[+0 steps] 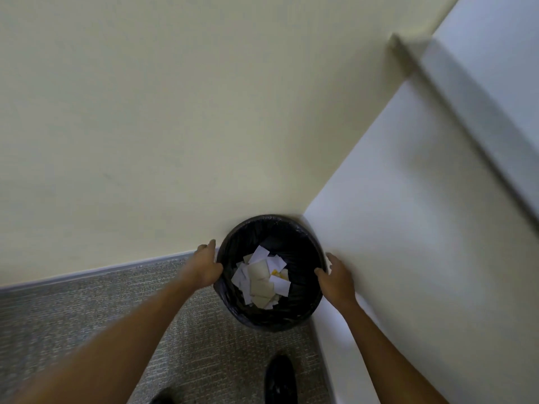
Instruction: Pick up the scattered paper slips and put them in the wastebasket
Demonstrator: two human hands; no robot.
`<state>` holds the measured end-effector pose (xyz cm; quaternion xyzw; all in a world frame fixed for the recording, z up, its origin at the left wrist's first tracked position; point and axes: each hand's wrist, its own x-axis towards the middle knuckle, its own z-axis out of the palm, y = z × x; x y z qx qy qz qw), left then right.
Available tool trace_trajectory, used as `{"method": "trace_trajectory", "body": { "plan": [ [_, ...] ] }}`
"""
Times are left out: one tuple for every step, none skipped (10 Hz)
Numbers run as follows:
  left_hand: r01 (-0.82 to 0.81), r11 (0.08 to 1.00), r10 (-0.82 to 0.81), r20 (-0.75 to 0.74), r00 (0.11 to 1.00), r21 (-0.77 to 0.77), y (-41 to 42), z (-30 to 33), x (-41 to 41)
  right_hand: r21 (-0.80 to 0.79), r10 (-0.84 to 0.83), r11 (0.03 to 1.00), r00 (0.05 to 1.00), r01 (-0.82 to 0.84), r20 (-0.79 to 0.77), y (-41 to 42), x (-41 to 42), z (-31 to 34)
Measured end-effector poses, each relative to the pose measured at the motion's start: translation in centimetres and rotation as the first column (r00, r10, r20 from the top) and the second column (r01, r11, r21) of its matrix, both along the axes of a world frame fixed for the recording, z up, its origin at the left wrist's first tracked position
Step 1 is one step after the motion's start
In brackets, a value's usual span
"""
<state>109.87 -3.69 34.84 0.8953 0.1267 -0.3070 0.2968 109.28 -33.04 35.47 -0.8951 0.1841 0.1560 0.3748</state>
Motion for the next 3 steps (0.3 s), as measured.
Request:
{"method": "trace_trajectory", "body": {
  "plan": [
    [0.0, 0.989, -0.036, 0.248, 0.968, 0.145, 0.1, 6.1, -0.9, -0.079, 0.089, 0.993, 0.993, -0.083, 0.079, 1.0, 0.0, 5.0],
    [-0.042, 0.974, -0.109, 0.625, 0.773, 0.222, 1.6, 17.2, -1.6, -0.17, 0.173, 0.977, 0.949, -0.131, 0.262, 3.1, 0.0, 14.4],
    [-0.029, 0.971, -0.169, 0.77, 0.615, 0.236, 3.6, 25.0, -1.8, -0.214, 0.236, 0.963, 0.9, -0.166, 0.366, 5.1, -0.6, 22.6]
  ]
}}
